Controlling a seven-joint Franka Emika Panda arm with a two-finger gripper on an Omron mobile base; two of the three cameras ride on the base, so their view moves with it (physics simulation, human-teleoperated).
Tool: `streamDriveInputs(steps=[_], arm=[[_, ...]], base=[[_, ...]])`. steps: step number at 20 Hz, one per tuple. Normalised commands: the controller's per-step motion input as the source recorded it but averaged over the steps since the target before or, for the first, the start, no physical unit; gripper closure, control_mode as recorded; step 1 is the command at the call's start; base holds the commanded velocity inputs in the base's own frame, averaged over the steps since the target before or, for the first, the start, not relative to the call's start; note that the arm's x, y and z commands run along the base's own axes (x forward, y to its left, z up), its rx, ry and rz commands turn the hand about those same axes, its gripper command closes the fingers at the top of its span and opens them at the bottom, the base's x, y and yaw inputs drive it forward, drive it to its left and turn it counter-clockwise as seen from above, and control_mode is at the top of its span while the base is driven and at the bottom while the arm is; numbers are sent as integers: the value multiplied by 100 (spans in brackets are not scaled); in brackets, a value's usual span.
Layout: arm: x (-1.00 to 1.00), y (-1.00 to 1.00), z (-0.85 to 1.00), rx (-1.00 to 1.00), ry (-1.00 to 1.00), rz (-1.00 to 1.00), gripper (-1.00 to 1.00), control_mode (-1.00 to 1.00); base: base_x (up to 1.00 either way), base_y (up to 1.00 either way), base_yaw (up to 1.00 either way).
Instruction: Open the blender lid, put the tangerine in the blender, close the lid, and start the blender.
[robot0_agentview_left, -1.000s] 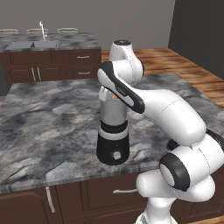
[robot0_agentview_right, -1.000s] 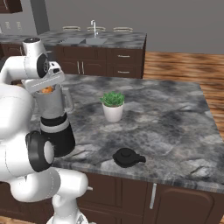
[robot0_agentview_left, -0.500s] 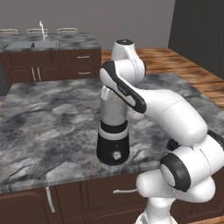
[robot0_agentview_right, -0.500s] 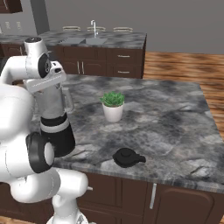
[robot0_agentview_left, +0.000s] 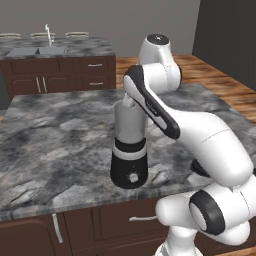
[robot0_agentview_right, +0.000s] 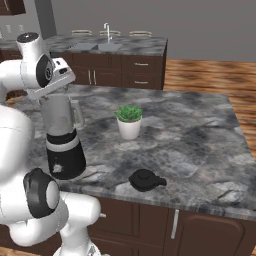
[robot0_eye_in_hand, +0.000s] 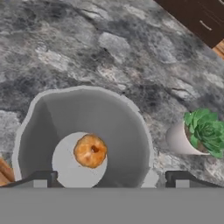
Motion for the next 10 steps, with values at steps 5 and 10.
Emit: streamDriveInputs(steps=[5,10], arm=[[-61,-78,28,12,-24,-11,-100,-100],[-49,-100,-14,14,-10,-25,-100,-100]], base=[[0,0,0],[0,0,0]])
